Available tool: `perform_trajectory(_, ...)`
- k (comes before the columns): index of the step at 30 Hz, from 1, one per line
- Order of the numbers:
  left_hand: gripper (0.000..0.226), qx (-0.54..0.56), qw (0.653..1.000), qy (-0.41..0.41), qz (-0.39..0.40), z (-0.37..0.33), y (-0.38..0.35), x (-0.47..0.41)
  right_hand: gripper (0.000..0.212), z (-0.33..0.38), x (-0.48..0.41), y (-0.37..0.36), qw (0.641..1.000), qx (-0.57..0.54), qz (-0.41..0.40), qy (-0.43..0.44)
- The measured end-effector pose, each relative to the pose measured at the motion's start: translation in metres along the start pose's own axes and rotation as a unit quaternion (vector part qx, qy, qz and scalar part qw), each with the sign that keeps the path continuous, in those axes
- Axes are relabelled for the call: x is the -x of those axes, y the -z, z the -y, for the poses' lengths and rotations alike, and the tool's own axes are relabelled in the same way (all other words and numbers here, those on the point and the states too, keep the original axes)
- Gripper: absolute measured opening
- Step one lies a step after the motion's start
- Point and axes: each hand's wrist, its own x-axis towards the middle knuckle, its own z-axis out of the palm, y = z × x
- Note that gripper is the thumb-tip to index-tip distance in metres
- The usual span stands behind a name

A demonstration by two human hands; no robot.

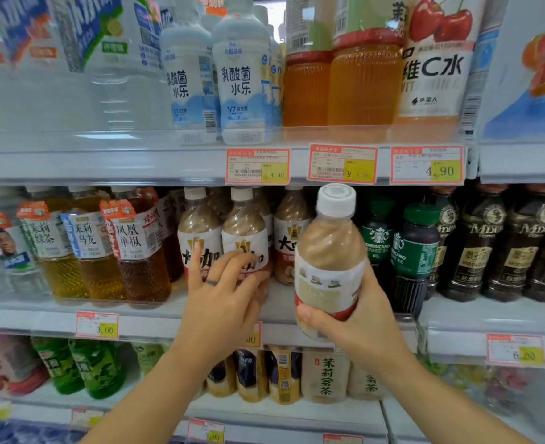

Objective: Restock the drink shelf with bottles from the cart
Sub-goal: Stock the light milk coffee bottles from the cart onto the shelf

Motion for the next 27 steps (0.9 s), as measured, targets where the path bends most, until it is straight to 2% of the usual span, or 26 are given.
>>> perform_trajectory(2,0.024,-0.009,1.0,0.01,0.004,0.011,0.002,0.006,0.076,0.001,-0.009,-0.021,1.0,0.005,-0.02,0.022)
perform_trajectory(6,0.023,-0.01,1.0,0.024,0.005,0.026,0.003,0.016,0.078,-0.006,-0.022,-0.053,0.994,0.041,-0.088,0.04)
perform_trajectory(12,0.03,0.003,0.999,0.031,0.008,0.035,-0.006,0.02,0.079,-0.017,-0.034,-0.075,0.984,0.043,-0.175,0.017)
perform_trajectory(16,0.031,0.051,0.998,0.023,-0.03,0.03,-0.011,0.016,0.084,-0.024,-0.035,-0.087,0.973,0.065,-0.22,-0.011)
perform_trajectory(21,0.035,0.095,0.994,0.02,-0.048,0.022,-0.012,0.002,0.091,-0.026,-0.039,-0.091,0.973,0.108,-0.202,-0.03)
perform_trajectory(27,0.036,0.164,0.983,0.044,-0.073,0.007,-0.004,-0.024,0.077,-0.027,-0.028,-0.072,0.981,0.137,-0.131,-0.046)
